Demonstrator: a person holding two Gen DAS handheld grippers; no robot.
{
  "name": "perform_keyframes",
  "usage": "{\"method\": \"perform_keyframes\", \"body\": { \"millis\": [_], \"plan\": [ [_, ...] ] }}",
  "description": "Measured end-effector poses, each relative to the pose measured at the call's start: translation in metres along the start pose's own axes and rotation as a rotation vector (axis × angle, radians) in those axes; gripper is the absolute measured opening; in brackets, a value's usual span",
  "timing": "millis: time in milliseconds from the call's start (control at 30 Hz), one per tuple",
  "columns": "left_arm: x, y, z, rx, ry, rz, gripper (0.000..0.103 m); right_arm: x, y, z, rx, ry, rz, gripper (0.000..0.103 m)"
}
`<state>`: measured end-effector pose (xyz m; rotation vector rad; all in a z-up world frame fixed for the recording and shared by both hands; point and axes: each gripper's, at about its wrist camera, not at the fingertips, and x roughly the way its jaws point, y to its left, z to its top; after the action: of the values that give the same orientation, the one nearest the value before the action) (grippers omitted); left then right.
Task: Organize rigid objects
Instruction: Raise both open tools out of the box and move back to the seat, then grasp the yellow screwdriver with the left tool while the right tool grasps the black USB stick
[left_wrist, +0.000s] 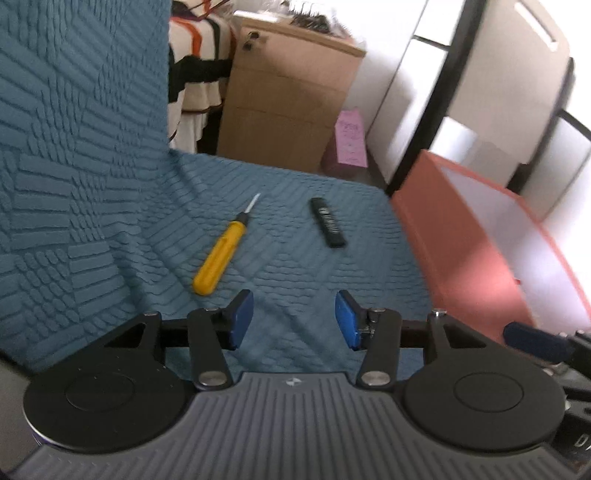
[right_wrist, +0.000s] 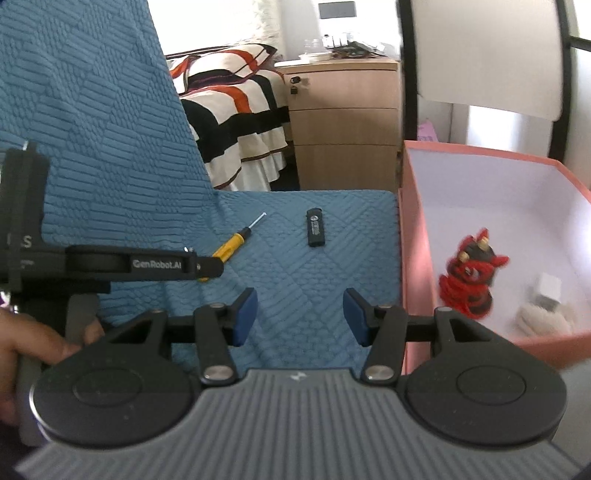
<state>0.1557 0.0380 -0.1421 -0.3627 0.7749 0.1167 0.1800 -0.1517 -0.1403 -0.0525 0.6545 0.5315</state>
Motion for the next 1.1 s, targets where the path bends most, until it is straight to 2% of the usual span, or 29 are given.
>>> {"method": "perform_keyframes", "body": {
  "millis": [67,200,433,533,667,833,1000,1100],
  "plan": [
    [0.014,0.008,0.004,0.001,0.026,0.030,0.055,0.015,0.001,0.005,-0.013,-0.003,-0.001,0.054],
    [0.038,0.015,0.014,0.070,0.030,0.057,0.055,0.039,0.004,0.013,-0.031,0.011,0.003,0.054],
    [0.069,0.025,0.030,0.102,0.060,0.102,0.055,0.084,0.014,0.021,-0.076,0.032,0.001,0.053],
    [0.084,0.032,0.035,0.104,0.095,0.092,0.055,0.110,0.017,0.024,-0.074,0.071,0.009,0.048],
    [0.098,0.039,0.041,0.091,0.109,0.097,0.055,0.142,0.013,0.027,-0.103,0.091,-0.042,0.035],
    [0.114,0.043,0.045,0.065,0.135,0.113,0.055,0.176,-0.002,0.034,-0.081,0.101,-0.091,0.036],
    [0.123,0.045,0.045,0.055,0.143,0.116,0.054,0.195,-0.010,0.036,-0.073,0.106,-0.085,0.035],
    [0.124,0.041,0.044,0.086,0.138,0.130,0.054,0.201,-0.015,0.036,-0.058,0.123,-0.082,0.033]
  ]
}}
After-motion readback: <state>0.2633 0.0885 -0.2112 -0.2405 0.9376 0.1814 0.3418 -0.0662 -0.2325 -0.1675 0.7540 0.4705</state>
